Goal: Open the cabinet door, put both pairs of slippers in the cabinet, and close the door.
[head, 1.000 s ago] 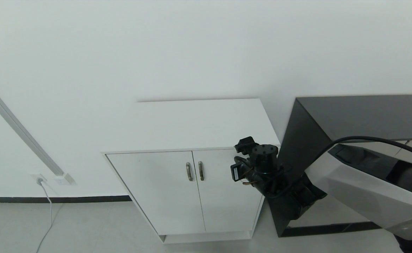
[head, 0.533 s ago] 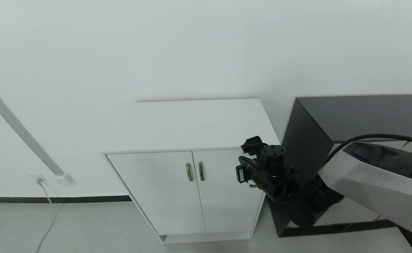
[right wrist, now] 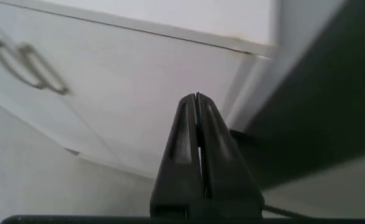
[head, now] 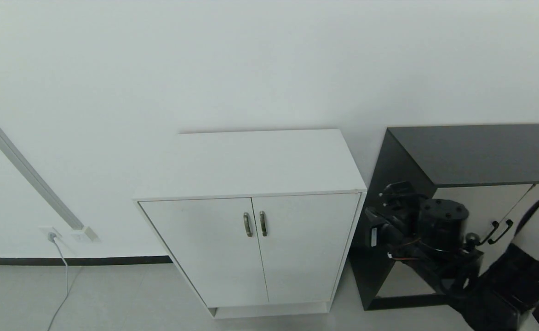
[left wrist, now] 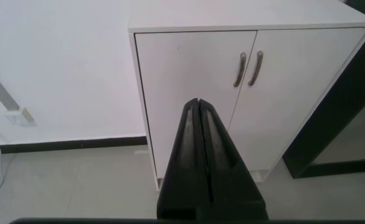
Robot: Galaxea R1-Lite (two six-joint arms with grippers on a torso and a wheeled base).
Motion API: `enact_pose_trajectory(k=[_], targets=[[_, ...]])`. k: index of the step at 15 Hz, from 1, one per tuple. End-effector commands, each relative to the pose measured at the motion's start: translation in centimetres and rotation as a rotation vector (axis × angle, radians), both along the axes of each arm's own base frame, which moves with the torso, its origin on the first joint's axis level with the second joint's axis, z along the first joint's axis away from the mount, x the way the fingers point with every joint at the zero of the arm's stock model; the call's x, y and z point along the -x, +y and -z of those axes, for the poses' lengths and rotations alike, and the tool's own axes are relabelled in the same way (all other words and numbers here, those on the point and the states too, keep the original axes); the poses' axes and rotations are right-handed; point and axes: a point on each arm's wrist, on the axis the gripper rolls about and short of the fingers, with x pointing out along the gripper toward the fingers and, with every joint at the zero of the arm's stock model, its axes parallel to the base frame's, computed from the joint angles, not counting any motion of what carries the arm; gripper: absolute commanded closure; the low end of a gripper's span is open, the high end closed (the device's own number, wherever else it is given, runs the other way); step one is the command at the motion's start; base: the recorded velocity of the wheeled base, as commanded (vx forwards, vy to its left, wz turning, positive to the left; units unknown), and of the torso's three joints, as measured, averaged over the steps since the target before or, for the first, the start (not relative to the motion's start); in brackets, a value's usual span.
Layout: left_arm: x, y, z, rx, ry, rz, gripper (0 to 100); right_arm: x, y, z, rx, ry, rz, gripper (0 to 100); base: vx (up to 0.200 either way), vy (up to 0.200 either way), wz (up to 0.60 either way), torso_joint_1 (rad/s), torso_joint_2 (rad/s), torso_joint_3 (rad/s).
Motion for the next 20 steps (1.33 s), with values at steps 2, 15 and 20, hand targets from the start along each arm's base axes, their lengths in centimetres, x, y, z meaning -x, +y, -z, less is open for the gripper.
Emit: enact_pose_trajectory(k=[2, 15, 20], targets=[[0.0, 0.0, 0.0, 0.002, 0.0, 0.001, 100, 2.3, -6.5, -0.9, -0.001, -0.006, 0.166, 100, 0.0, 0.0, 0.0, 0.0, 0.0, 0.0], [0.0, 0.0, 0.0, 0.003, 0.0, 0.001, 100, 12.8, -14.4, -1.5, 0.067, 0.101, 0.394, 100, 0.0, 0.0, 0.0, 0.0, 0.0, 0.0], [0.0, 0.0, 0.0, 0.003, 0.0, -0.001, 100, 18.5, -15.1, -2.6, 0.06, 0.113, 0.337, 100, 0.0, 0.0, 0.0, 0.0, 0.0, 0.0]])
